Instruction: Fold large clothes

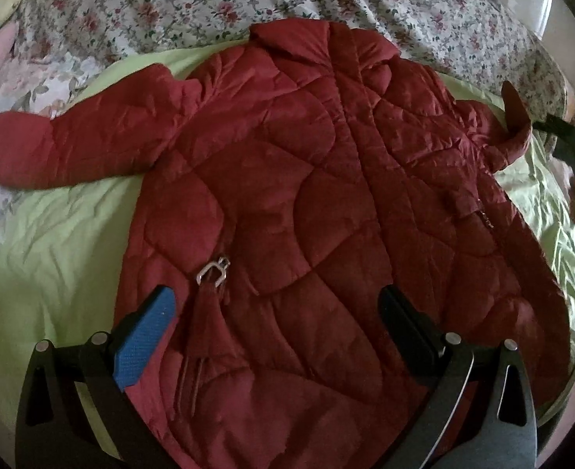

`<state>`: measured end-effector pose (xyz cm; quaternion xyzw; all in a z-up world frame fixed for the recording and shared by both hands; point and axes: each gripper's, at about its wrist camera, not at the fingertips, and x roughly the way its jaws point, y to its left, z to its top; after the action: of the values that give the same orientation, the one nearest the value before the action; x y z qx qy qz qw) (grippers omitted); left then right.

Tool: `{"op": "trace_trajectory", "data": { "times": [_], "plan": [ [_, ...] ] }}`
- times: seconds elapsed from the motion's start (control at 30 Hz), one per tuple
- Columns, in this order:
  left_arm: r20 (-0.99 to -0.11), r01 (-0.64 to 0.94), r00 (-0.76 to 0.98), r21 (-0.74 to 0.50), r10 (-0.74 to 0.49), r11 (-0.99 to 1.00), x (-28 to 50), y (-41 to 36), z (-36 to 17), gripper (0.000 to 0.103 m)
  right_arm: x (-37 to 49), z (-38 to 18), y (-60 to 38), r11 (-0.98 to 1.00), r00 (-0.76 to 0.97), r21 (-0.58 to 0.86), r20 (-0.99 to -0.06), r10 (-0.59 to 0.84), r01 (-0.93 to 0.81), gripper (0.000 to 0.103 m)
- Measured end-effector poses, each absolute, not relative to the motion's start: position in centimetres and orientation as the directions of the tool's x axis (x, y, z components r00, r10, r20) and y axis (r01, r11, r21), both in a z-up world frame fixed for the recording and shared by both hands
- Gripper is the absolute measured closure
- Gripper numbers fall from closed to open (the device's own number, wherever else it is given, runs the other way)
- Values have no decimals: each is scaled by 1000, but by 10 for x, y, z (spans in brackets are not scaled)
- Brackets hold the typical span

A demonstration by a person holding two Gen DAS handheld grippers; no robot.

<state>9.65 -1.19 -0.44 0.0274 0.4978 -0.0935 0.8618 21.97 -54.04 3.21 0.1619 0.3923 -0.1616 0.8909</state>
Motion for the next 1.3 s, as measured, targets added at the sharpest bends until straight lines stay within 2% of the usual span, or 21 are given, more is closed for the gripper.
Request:
{"op": "trace_trajectory", "data": {
  "times": [0.13, 0.23, 0.3, 0.37, 0.43, 0.47, 0.53, 0.87, 1.1, 1.2, 1.3],
  "plan": [
    [-866, 206, 481, -38, -135, 978, 103, -15, -10, 0, 254, 22, -566, 872, 636, 161, -745, -200, 463, 13],
    [-869, 205, 477, -37, -133, 978, 107, -16, -13, 0, 277, 12, -579, 856, 640, 183, -741, -203, 484, 20],
    [-870, 200, 474, -38, -131, 979, 109, -15, -15, 0, 289, 6, -588, 847, 640, 192, -740, -208, 496, 34],
    [-871, 195, 474, -40, -130, 980, 110, -14, -17, 0, 298, -5, -597, 836, 628, 221, -758, -177, 503, 73],
    [-871, 189, 475, -41, -128, 981, 112, -13, -18, 0, 300, -10, -599, 829, 626, 247, -765, -151, 502, 85],
    [-871, 187, 475, -43, -129, 981, 113, -13, -18, 0, 296, -7, -593, 832, 639, 251, -754, -152, 494, 88],
    [-869, 182, 476, -51, -134, 982, 114, -12, -19, 0, 290, -1, -582, 848, 660, 249, -736, -148, 467, 89],
    [-867, 144, 470, -109, -165, 983, 111, 1, -21, 0, 251, 33, -478, 930, 755, 314, -653, 65, 191, 90],
    [-858, 115, 477, -153, -189, 982, 109, 19, -21, 0, 230, 61, -384, 927, 779, 363, -551, 298, -97, 90],
    [-853, 107, 477, -185, -214, 977, 109, 28, -21, 0, 229, 51, -335, 927, 728, 310, -582, 362, -213, 90],
    [-847, 106, 475, -214, -238, 971, 112, 36, -22, 0, 235, 27, -290, 918, 638, 257, -660, 396, -303, 90]
  ]
}}
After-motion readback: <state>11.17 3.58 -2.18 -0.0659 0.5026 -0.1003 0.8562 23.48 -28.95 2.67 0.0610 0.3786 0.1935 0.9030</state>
